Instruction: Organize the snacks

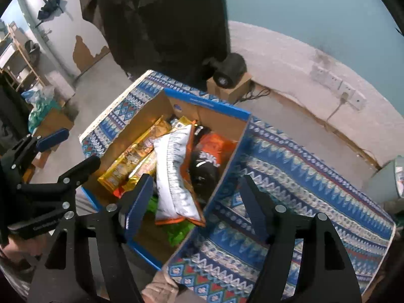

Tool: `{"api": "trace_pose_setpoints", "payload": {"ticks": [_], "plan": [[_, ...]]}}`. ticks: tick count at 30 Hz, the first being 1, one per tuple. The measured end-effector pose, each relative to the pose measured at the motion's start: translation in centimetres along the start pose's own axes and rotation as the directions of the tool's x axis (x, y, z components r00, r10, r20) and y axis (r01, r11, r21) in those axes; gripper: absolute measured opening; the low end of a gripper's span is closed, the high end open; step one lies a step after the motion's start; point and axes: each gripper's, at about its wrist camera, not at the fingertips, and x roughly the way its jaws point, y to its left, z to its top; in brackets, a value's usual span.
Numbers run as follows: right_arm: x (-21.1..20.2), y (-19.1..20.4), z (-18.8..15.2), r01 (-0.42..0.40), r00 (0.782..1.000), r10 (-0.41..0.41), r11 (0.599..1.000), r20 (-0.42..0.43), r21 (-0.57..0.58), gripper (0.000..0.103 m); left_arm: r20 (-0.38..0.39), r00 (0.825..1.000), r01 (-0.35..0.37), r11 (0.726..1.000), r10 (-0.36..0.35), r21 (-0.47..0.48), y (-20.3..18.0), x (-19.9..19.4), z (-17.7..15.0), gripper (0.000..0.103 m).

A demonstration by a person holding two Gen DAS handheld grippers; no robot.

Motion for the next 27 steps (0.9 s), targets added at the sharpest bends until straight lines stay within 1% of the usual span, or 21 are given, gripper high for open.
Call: {"api": "trace_pose_setpoints", "payload": {"ticks": [5, 10, 15, 20, 24, 27], "plan": [[-2.1, -0.9, -1.1, 0.022, 0.999, -0.022, 1.0, 0.032, 0.001, 0.076, 0.007, 1.0, -0.002, 1.0, 0.002, 0.021, -0.8, -1.5, -0.1, 0.088], [-3.9, -2.1, -2.3, 0.039, 0.997, -0.039, 0.999, 0.059, 0.007, 0.078, 0.019, 1.0, -0.005, 1.0, 0.005, 0.029, -1.6, -2.7, -0.1, 0.095], [-5.4, -3.1, -3.5, 0.043, 0.997, -0.044, 0.999, 0.068, 0.013, 0.079, 0.017, 1.0, 0.003, 0.999, -0.004, 0.043, -2.4, -3.7, -0.4, 0.095], [-6.4, -3.6, -4.6, 0.057, 0.995, -0.057, 0.998, 0.081, 0.004, 0.079, 0.012, 0.999, 0.034, 0.998, -0.035, 0.053, -3.1, -4.6, -0.4, 0.096], [-6.9, -3.8, -5.4, 0.063, 0.995, -0.061, 0.998, 0.081, -0.01, 0.079, 0.024, 0.999, 0.035, 0.997, -0.037, 0.062, -3.6, -5.4, -0.5, 0.101], [-7.1, -3.7, -5.9, 0.051, 0.996, -0.049, 0.999, 0.075, -0.018, 0.079, 0.028, 0.999, 0.038, 0.997, -0.04, 0.066, -3.9, -5.8, -0.5, 0.101]]}}
